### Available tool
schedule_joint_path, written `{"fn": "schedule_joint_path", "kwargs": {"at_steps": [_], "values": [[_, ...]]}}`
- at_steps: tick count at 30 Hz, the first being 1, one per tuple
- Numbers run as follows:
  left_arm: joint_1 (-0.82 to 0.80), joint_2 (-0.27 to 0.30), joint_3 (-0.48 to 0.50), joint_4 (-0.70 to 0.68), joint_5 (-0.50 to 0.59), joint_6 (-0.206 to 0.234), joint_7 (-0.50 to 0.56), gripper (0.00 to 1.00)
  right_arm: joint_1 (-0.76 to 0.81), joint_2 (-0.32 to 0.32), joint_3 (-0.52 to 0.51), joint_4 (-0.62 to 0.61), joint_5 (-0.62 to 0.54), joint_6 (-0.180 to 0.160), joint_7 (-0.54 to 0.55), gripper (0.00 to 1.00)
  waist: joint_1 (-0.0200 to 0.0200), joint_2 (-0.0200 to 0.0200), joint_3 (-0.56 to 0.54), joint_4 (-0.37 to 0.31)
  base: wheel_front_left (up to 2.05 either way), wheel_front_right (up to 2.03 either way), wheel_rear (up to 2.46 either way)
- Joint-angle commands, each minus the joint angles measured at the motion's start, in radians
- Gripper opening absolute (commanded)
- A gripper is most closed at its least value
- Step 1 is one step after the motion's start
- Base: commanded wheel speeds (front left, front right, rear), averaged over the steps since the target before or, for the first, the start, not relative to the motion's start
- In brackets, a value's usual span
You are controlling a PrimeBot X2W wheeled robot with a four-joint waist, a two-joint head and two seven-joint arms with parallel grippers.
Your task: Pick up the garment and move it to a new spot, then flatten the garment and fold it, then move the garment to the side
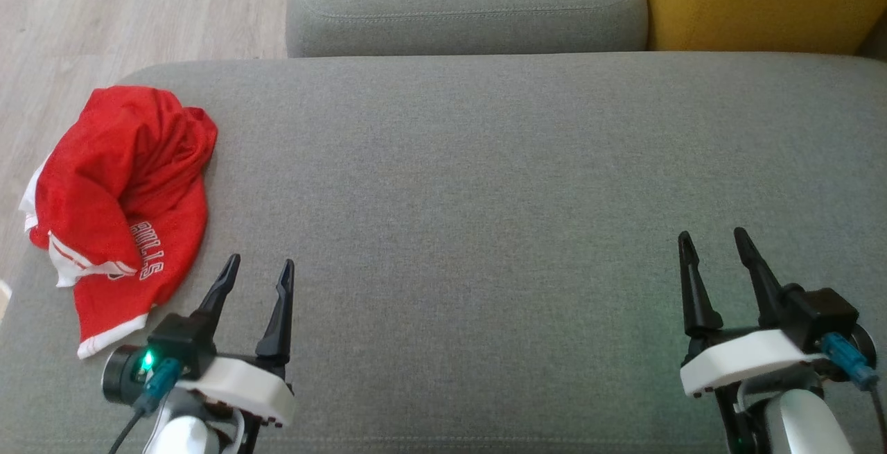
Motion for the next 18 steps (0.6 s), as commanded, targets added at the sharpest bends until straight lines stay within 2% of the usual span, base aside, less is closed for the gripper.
{"fn": "schedule_joint_path", "kwargs": {"at_steps": [1,13,18], "values": [[-0.048,0.006,0.043,-0.025,-0.008,0.003,-0.012,1.00,-0.021,-0.003,0.020,-0.032,0.004,-0.001,-0.002,1.00,0.0000,0.0000,0.000,0.000,0.00,0.00,0.00],[-0.051,0.002,0.046,-0.021,-0.005,0.007,-0.012,1.00,-0.020,-0.003,0.020,-0.028,-0.003,-0.001,0.001,1.00,0.0000,0.0000,-0.001,0.006,0.00,0.00,0.00],[-0.058,0.002,0.048,-0.012,-0.003,0.010,-0.012,1.00,-0.015,-0.003,0.013,-0.040,-0.011,-0.001,0.001,1.00,0.0000,0.0000,-0.002,0.038,0.00,0.00,0.00]]}}
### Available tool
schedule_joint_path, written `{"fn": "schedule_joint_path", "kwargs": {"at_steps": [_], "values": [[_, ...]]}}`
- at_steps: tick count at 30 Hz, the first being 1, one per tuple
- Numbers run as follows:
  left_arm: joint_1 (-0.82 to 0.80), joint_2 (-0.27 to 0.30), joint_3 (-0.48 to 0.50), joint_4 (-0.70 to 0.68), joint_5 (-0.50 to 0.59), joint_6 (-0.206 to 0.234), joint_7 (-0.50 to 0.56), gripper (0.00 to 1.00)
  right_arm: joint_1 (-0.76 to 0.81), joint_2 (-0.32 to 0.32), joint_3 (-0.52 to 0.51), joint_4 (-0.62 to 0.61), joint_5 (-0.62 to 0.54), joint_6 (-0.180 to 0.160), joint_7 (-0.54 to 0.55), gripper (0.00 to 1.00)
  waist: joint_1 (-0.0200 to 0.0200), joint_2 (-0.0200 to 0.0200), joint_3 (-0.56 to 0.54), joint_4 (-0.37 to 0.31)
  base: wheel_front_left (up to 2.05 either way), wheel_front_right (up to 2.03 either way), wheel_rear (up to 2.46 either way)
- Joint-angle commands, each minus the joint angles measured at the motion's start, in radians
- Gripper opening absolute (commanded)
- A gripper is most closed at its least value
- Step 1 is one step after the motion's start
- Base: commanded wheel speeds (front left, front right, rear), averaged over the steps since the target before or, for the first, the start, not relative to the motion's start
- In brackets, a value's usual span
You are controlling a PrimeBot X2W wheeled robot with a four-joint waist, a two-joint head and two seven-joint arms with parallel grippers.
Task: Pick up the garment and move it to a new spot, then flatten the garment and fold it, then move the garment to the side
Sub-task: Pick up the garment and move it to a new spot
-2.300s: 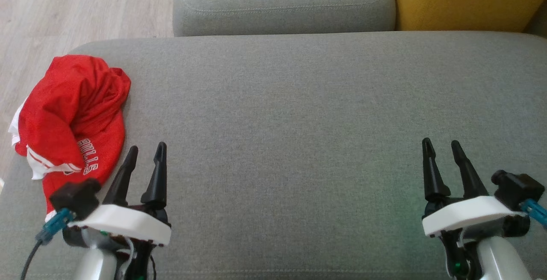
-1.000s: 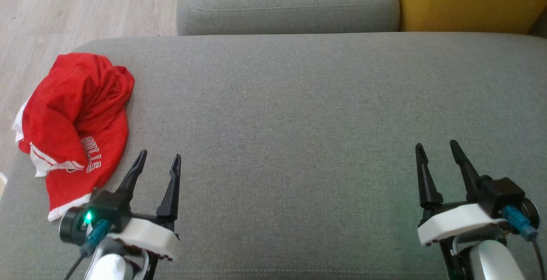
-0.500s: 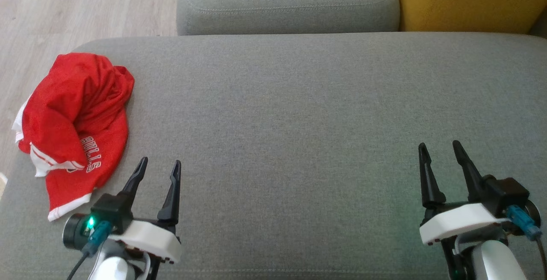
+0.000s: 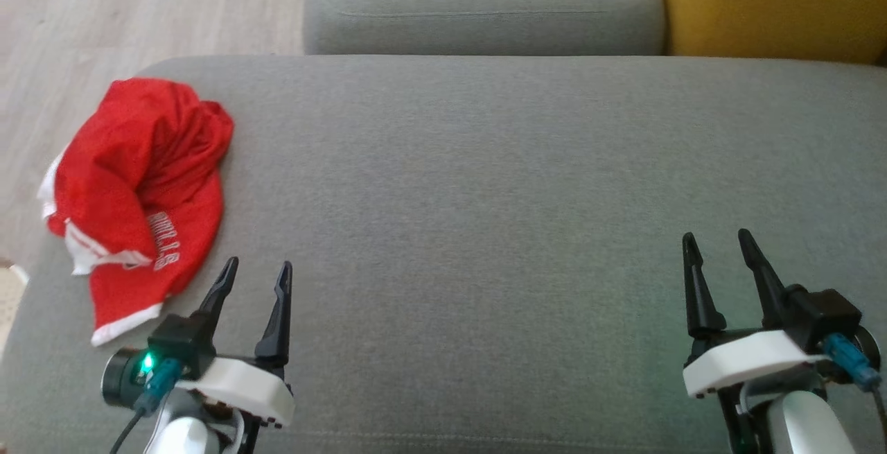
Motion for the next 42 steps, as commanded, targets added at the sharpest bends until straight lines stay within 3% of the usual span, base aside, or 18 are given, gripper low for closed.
{"fn": "schedule_joint_path", "kwargs": {"at_steps": [1,20,28,42], "values": [[-0.058,0.006,0.044,-0.029,-0.003,0.006,-0.012,1.00,-0.017,-0.003,0.024,-0.041,-0.009,-0.001,-0.003,1.00,0.0000,0.0000,-0.001,0.019,0.00,0.00,0.00],[-0.060,0.035,0.093,-0.045,-0.003,0.029,-0.012,1.00,-0.006,-0.003,0.101,-0.115,0.002,-0.001,0.030,1.00,0.0000,0.0000,0.000,0.330,0.00,0.00,0.00],[-0.051,0.037,0.106,-0.053,-0.008,0.032,-0.012,1.00,-0.009,-0.003,0.111,-0.113,0.008,-0.001,0.031,1.00,0.0000,0.0000,0.002,0.368,0.00,0.00,0.00],[-0.057,0.028,0.110,-0.054,-0.012,0.030,-0.012,1.00,-0.014,-0.003,0.112,-0.112,0.002,-0.001,0.037,1.00,0.0000,0.0000,0.014,0.363,0.00,0.00,0.00]]}}
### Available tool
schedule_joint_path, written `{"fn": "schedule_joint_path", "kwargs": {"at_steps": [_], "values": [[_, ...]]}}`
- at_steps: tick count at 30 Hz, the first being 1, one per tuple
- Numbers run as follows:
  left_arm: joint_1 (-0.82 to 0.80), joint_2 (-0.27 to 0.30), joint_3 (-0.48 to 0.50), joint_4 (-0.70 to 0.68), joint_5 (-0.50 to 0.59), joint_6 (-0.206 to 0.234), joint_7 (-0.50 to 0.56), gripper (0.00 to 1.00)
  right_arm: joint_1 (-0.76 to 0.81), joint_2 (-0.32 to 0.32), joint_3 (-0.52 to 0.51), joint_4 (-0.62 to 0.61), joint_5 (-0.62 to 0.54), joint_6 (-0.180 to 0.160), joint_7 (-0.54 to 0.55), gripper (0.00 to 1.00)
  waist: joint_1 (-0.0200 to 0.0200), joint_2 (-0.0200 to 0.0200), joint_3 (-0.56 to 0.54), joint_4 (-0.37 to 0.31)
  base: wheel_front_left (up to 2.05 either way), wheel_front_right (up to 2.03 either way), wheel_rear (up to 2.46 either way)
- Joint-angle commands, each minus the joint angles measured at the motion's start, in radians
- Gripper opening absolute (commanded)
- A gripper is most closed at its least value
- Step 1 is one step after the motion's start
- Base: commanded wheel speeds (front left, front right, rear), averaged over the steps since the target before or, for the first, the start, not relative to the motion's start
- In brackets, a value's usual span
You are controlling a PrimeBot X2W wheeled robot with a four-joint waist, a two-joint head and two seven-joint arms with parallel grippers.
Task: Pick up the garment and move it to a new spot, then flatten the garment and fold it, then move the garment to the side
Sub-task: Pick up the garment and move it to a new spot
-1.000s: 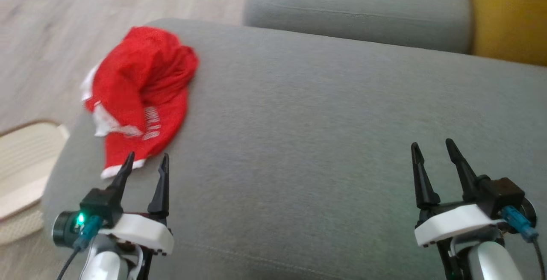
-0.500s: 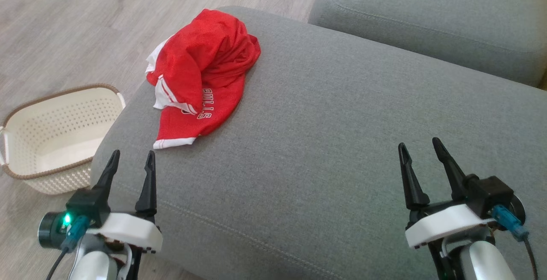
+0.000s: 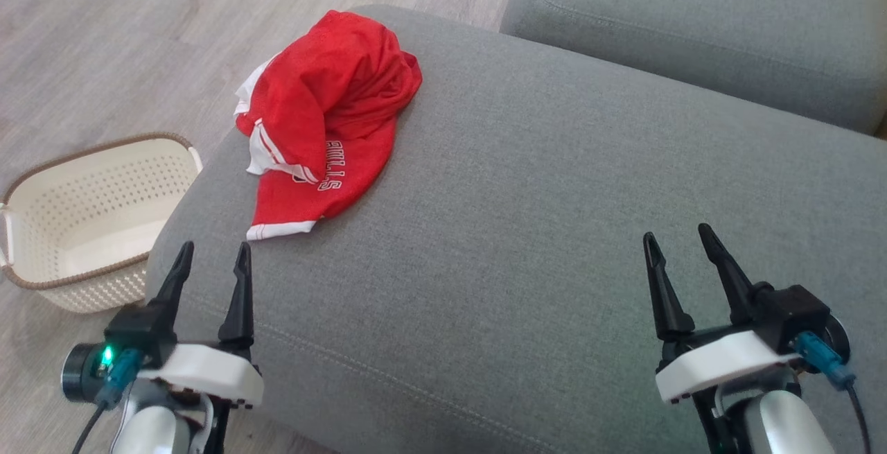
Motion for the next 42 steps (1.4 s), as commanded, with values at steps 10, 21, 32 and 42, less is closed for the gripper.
{"fn": "schedule_joint_path", "kwargs": {"at_steps": [10,21,32,42], "values": [[-0.148,-0.002,0.051,-0.031,-0.018,-0.013,-0.012,1.00,-0.077,-0.004,0.019,-0.075,-0.039,-0.001,0.033,1.00,0.0000,0.0000,0.105,-0.029,0.00,0.00,0.00],[-0.456,0.020,0.107,0.072,-0.056,-0.046,-0.012,1.00,-0.171,-0.004,0.025,-0.162,-0.114,-0.001,0.100,1.00,0.0000,0.0000,0.326,-0.082,0.00,0.00,0.00],[-0.826,0.115,0.122,0.528,-0.124,-0.102,-0.012,1.00,-0.262,-0.004,0.052,-0.224,-0.174,-0.001,0.143,1.00,0.0000,0.0000,0.518,-0.125,0.00,0.00,0.00],[-0.975,0.164,0.070,0.852,-0.178,-0.112,0.015,1.00,-0.295,-0.004,0.066,-0.209,-0.173,-0.001,0.136,1.00,0.0000,0.0000,0.552,-0.152,0.00,0.00,0.00]]}}
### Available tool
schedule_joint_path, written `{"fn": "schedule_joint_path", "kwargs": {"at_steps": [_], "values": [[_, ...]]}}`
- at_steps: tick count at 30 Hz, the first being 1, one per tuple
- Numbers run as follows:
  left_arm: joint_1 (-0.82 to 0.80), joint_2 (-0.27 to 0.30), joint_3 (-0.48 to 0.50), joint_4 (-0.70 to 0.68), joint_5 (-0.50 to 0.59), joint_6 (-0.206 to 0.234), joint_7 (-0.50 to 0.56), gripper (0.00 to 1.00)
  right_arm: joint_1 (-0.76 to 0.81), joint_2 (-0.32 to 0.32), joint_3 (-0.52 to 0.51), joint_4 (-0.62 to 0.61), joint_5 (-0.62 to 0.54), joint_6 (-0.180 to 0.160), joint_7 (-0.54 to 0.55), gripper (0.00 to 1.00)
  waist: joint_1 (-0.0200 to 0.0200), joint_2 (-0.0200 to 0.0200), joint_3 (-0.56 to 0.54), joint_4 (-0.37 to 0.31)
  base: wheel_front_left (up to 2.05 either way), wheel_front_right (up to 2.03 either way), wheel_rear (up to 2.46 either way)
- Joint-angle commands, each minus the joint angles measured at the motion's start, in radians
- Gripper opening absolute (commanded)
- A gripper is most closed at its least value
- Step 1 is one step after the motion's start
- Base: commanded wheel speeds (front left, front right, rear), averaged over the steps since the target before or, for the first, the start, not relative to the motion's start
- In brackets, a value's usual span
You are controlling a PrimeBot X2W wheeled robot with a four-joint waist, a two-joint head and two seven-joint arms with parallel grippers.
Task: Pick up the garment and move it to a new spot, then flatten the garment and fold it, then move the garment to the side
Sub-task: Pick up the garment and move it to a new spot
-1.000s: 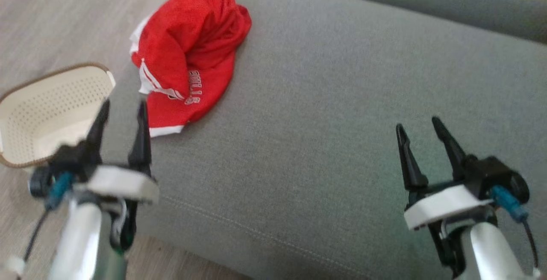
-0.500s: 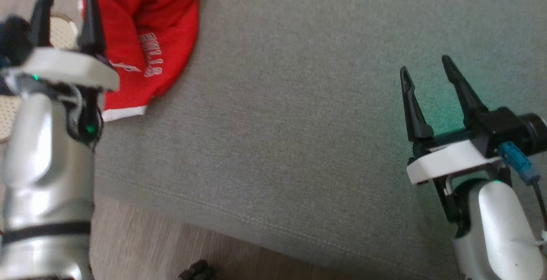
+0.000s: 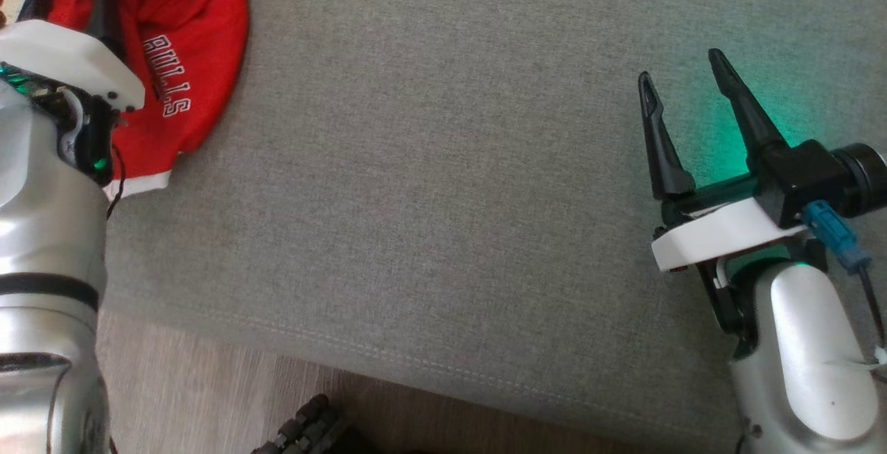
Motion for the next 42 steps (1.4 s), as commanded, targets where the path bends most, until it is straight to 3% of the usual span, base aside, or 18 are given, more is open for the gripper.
{"fn": "schedule_joint_path", "kwargs": {"at_steps": [1,2,3,8,17,22,30,36,42], "values": [[-0.022,0.071,0.013,-0.018,-0.006,0.001,-0.002,0.49,-0.019,0.006,0.030,-0.032,-0.002,-0.001,-0.007,1.00,-0.0001,0.0001,-0.001,-0.002,0.00,0.00,0.00],[-0.028,0.076,-0.002,-0.011,-0.014,0.001,-0.004,0.11,-0.020,0.006,0.029,-0.030,0.000,-0.001,-0.009,1.00,-0.0001,0.0001,-0.003,-0.003,0.00,0.00,0.00],[-0.031,0.082,-0.015,-0.009,-0.023,0.001,-0.007,0.00,-0.021,0.006,0.027,-0.027,0.002,-0.001,-0.013,1.00,-0.0001,0.0001,-0.007,-0.004,0.00,0.00,0.00],[-0.025,0.125,-0.055,-0.034,-0.047,0.001,-0.026,0.00,-0.015,0.006,0.014,-0.012,0.018,-0.001,-0.035,1.00,-0.0001,0.0001,-0.052,-0.006,0.00,0.00,0.00],[0.140,0.161,0.038,-0.290,-0.039,0.008,-0.028,0.00,0.044,0.006,-0.024,0.030,0.083,-0.001,-0.090,1.00,-0.0001,0.0001,-0.231,-0.030,0.00,0.00,0.00],[0.309,0.151,0.069,-0.435,-0.020,0.025,-0.029,0.00,0.102,0.006,-0.048,0.057,0.136,-0.001,-0.126,1.00,-0.0001,0.0001,-0.340,-0.060,0.00,0.00,0.00],[0.624,0.111,0.069,-0.717,0.001,0.093,-0.016,0.00,0.210,0.006,-0.098,0.076,0.185,-0.001,-0.153,1.00,-0.0001,0.0001,-0.475,-0.104,0.00,0.00,0.00],[0.828,0.098,0.054,-1.011,0.016,0.145,0.053,0.00,0.275,0.006,-0.131,0.058,0.210,-0.001,-0.148,1.00,-0.0001,0.0001,-0.526,-0.124,0.00,0.00,0.00],[0.904,0.072,-0.014,-1.222,0.029,0.147,0.116,0.00,0.291,0.006,-0.139,0.026,0.221,-0.001,-0.139,1.00,-0.0001,0.0001,-0.522,-0.159,0.00,0.00,0.00]]}}
